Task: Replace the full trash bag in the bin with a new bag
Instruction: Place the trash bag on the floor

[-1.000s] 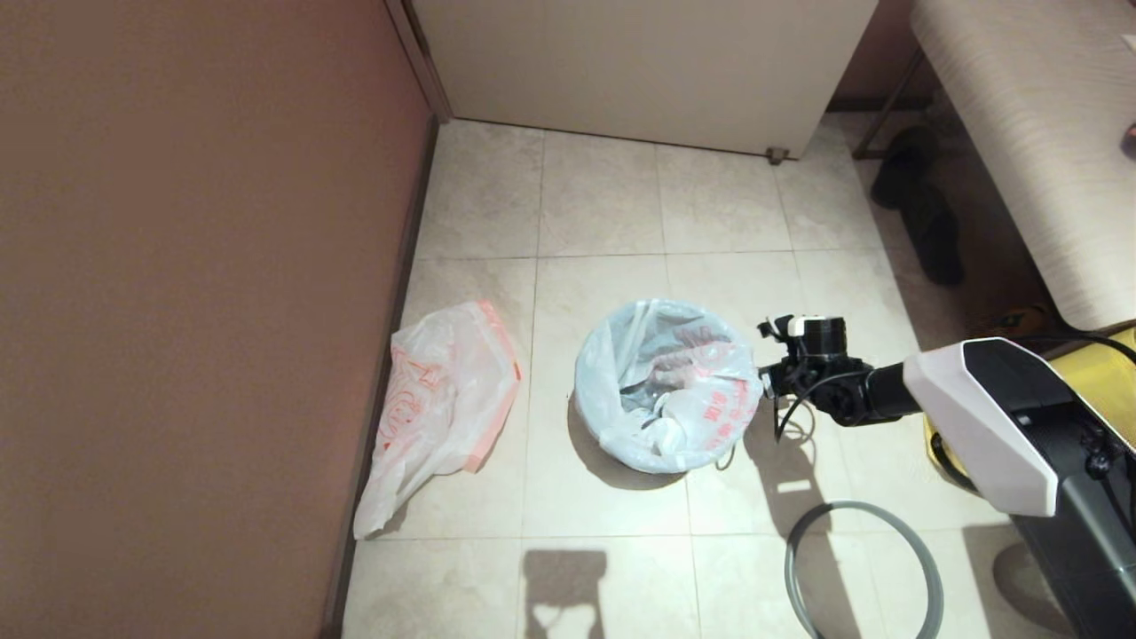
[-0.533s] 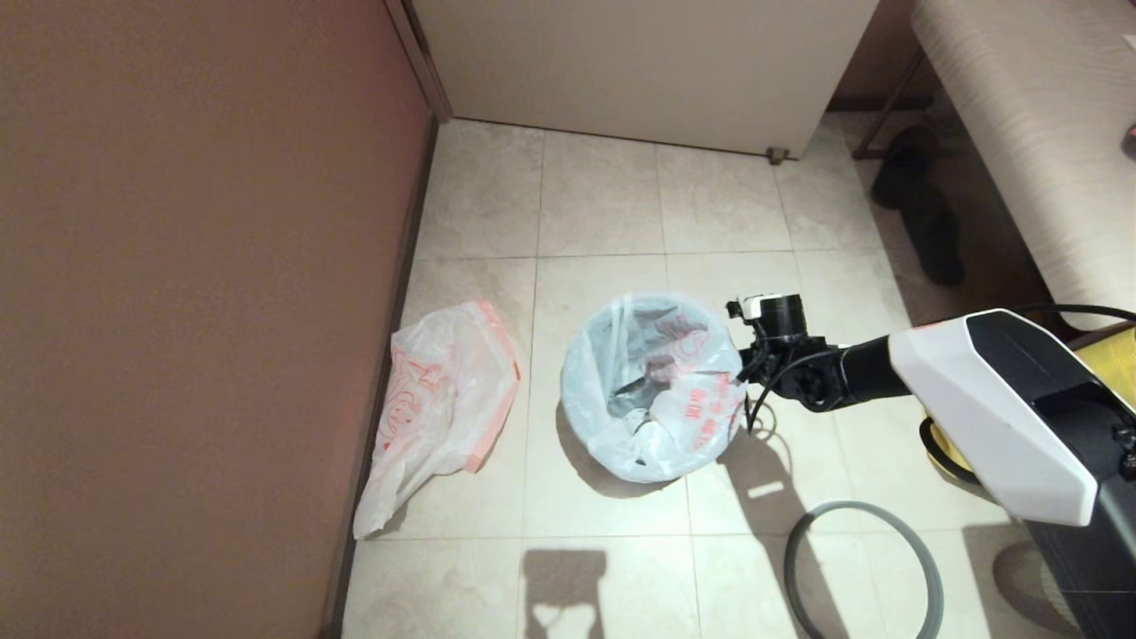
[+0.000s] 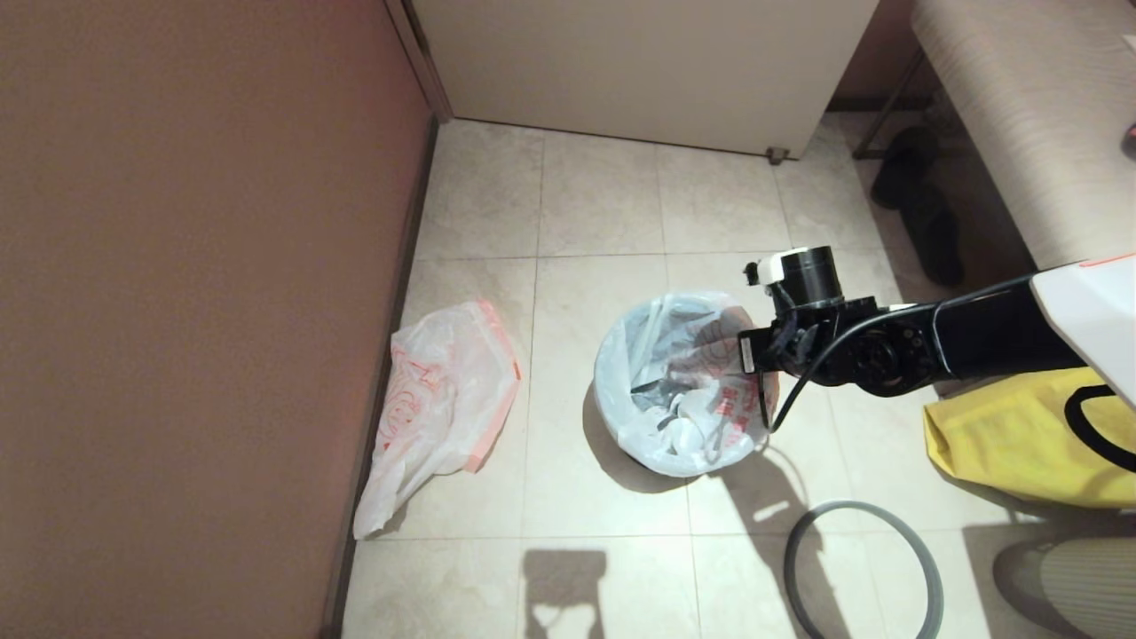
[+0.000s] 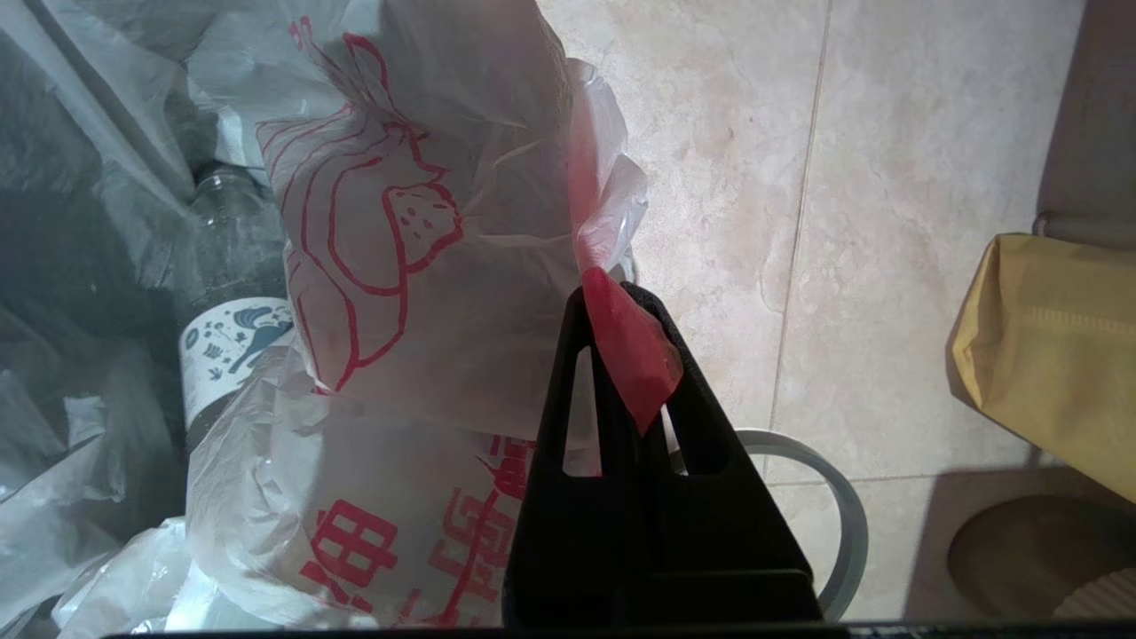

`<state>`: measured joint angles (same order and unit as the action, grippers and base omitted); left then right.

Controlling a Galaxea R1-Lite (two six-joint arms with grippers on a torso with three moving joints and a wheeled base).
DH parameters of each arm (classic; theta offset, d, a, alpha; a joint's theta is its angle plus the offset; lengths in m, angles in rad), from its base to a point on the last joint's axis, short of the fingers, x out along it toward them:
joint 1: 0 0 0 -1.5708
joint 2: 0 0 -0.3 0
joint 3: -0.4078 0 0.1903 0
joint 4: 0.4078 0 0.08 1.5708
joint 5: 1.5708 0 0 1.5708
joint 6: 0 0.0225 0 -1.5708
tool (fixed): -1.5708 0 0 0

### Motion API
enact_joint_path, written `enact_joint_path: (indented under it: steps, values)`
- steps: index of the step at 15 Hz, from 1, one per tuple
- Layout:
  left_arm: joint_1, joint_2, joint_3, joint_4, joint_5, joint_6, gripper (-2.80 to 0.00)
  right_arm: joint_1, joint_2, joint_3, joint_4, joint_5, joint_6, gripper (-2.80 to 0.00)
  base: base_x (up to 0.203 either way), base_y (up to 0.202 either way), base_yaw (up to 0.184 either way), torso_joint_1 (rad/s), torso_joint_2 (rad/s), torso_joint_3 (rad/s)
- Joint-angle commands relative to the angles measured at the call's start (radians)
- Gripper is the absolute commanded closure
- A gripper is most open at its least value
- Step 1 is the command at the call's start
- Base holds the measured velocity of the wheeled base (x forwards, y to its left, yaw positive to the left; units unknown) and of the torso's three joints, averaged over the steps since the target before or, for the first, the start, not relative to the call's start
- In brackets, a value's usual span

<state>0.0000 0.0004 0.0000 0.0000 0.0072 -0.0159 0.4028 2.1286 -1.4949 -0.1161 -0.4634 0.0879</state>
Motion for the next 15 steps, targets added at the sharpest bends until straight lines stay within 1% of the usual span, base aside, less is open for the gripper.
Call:
enact_joint_path:
  steps: [1,3,4,7,11,13,14,15]
  values:
    - [0.000,0.000,0.000,0.000,0.000,-0.001,0.00,-0.015,-0.046,0.029,-0.011,0.019,0.001,0.00,0.000,0.000,0.000,0.000,0.00,0.000]
    - [0.000,0.000,0.000,0.000,0.000,-0.001,0.00,-0.016,-0.086,0.044,-0.025,0.069,0.004,0.00,0.000,0.000,0.000,0.000,0.00,0.000]
    - [0.000,0.000,0.000,0.000,0.000,-0.001,0.00,-0.014,-0.104,0.049,-0.026,0.079,0.004,0.00,0.000,0.000,0.000,0.000,0.00,0.000]
    - [0.000,0.000,0.000,0.000,0.000,-0.001,0.00,0.020,-0.150,0.048,-0.024,0.130,0.064,0.00,0.000,0.000,0.000,0.000,0.00,0.000]
    - [0.000,0.000,0.000,0.000,0.000,-0.001,0.00,0.019,-0.138,0.074,-0.027,0.137,0.066,0.00,0.000,0.000,0.000,0.000,0.00,0.000]
    - [0.000,0.000,0.000,0.000,0.000,-0.001,0.00,0.016,-0.090,0.092,-0.031,0.133,0.064,0.00,0.000,0.000,0.000,0.000,0.00,0.000]
    - [0.000,0.000,0.000,0.000,0.000,-0.001,0.00,0.010,-0.061,0.094,-0.047,0.132,0.064,0.00,0.000,0.000,0.000,0.000,0.00,0.000]
    - [0.000,0.000,0.000,0.000,0.000,-0.001,0.00,0.001,-0.025,0.093,-0.090,0.132,0.063,0.00,0.000,0.000,0.000,0.000,0.00,0.000]
